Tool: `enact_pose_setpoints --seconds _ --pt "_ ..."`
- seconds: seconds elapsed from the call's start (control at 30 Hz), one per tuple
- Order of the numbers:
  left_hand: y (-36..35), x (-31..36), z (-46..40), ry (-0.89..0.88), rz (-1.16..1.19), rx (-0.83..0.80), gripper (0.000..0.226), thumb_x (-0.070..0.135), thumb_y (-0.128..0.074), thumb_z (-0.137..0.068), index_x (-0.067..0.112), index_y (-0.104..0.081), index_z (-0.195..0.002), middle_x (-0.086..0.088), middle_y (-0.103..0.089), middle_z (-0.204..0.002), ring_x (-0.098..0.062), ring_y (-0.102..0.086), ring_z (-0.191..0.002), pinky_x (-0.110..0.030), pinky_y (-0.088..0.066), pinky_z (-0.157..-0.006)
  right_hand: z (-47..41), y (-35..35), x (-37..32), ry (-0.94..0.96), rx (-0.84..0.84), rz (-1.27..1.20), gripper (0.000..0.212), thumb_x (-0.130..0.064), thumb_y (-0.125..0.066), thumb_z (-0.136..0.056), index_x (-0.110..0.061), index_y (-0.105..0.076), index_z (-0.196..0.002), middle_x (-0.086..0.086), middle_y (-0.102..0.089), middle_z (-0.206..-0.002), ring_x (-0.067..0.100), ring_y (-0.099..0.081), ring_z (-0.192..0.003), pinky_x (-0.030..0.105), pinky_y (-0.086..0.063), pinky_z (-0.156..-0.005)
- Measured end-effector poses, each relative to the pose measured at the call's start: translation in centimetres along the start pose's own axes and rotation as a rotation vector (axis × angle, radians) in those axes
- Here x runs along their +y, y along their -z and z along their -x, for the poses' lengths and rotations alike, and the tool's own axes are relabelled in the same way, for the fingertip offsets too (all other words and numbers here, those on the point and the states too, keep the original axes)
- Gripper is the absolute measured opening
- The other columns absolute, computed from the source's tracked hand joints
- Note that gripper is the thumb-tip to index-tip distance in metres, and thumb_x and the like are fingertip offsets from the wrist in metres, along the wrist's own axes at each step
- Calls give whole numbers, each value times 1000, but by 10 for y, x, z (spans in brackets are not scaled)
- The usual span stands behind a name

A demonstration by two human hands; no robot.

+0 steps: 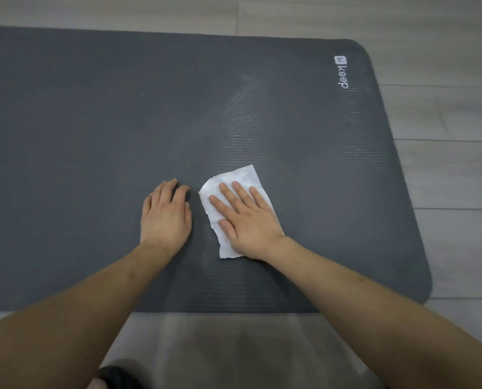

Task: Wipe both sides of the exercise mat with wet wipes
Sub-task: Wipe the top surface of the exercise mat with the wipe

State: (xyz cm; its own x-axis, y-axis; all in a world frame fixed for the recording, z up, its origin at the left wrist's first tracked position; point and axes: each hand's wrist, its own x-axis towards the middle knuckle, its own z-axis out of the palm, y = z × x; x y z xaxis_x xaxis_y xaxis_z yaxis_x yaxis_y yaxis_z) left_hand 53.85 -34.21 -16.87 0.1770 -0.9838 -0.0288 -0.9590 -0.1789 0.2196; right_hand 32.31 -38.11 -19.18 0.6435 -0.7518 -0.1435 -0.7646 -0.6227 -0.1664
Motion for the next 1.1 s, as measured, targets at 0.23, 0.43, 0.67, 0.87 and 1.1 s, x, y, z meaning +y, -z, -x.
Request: enact_pose_setpoints --seconds 0.23,0.43,0.67,0.87,1.1 --pt "-31 125 -22 -267 13 -34 35 25 -45 -101 18 -54 -134 -8 -45 -152 -28 -35 -145 -50 -31 -116 103 10 136 -495 40 -29 60 -51 -11 -106 -38 -7 -165 -8 4 -173 18 7 -160 48 0 -129" --pt "-54 197 -20 -476 38 -103 37 28 -46 -99 19 -53 -134 -8 -41 -155 -29 -32 -147 -49 -28 -119 199 9 196 -900 88 -94 64 -50 -10 -103 -33 -5 -165 0 2 -174 24 4 -160 50 -5 -128" --pt "-49 168 -20 -460 23 -88 36 25 -48 -100 18 -54 -134 -10 -42 -155 -31 -34 -146 -50 -29 -119 186 0 135 -817 89 -68 64 -47 -13 -106 -27 0 -166 4 8 -174 26 12 -159 50 0 -129" --pt "-26 87 -22 -281 -23 -56 35 24 -47 -101 17 -54 -135 -10 -42 -156 -31 -33 -146 -51 -29 -119 103 -1 69 -585 61 -35 63 -47 -15 -108 -27 2 -166 3 13 -173 26 18 -158 51 2 -129" --pt "2 -23 14 19 -41 -34 38 23 -48 -102 19 -53 -139 -7 -41 -157 -30 -32 -147 -51 -29 -119 22 -1 3 -291 -5 5 64 -49 -13 -107 -24 -1 -166 6 11 -173 30 16 -158 54 -1 -127"
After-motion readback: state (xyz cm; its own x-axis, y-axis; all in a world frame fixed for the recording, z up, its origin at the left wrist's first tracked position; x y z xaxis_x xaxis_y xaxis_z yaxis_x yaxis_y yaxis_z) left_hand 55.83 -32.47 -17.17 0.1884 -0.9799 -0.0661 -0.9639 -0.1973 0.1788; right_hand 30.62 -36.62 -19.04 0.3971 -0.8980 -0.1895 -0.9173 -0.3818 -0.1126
